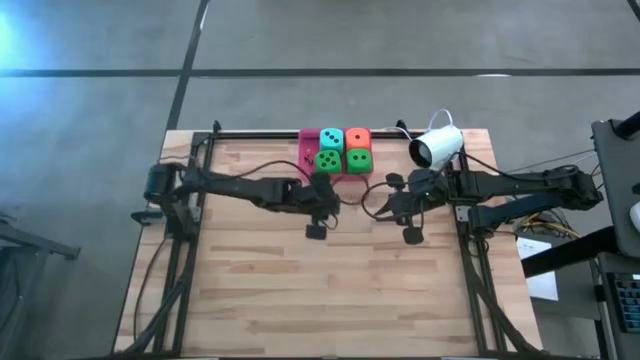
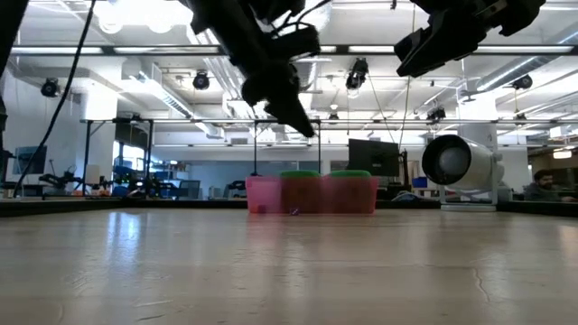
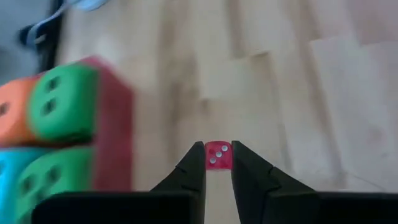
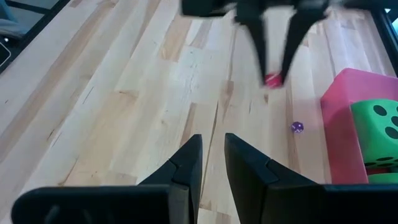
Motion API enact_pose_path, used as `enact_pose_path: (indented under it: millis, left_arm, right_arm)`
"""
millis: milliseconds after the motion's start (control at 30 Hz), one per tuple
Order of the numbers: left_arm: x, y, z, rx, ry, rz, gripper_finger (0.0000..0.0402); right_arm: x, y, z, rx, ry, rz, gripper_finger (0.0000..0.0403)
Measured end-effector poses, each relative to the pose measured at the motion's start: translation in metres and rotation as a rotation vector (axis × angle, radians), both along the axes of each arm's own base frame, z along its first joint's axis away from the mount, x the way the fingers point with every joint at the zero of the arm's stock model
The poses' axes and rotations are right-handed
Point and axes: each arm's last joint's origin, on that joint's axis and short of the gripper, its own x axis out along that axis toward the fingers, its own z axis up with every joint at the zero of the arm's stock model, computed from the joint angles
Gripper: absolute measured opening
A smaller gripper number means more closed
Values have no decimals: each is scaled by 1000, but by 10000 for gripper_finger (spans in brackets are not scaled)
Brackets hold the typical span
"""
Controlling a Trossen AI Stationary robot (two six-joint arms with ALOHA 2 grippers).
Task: Pick & Place Dice
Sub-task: Put the small red dice into the the pink bin
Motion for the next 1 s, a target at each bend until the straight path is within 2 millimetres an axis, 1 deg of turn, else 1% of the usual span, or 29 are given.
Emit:
enact_pose_path:
  millis: [100, 200, 367, 500, 633, 767, 1000]
  left_arm:
    - [-10, 12, 11, 27, -9, 53, 50]
    - [-21, 30, 15, 47, -14, 130, 51]
    - [-39, 72, 4, 28, 5, 314, 51]
    - [-54, 108, -12, 8, 13, 444, 52]
    - [-70, 132, -24, -5, 16, 535, 52]
    - [-75, 139, -29, -33, 17, 547, 52]
    - [-72, 139, -26, -37, -18, 511, 53]
  right_arm:
    - [0, 0, 0, -1, -2, 1, 63]
    - [0, 0, 0, -2, -3, 1, 63]
    - [0, 0, 0, -2, -1, 1, 63]
    - [0, 0, 0, -2, -2, 1, 63]
    - [0, 0, 0, -2, -2, 1, 63]
    - [0, 0, 0, -9, -3, 6, 63]
    - [0, 0, 0, -15, -4, 10, 63]
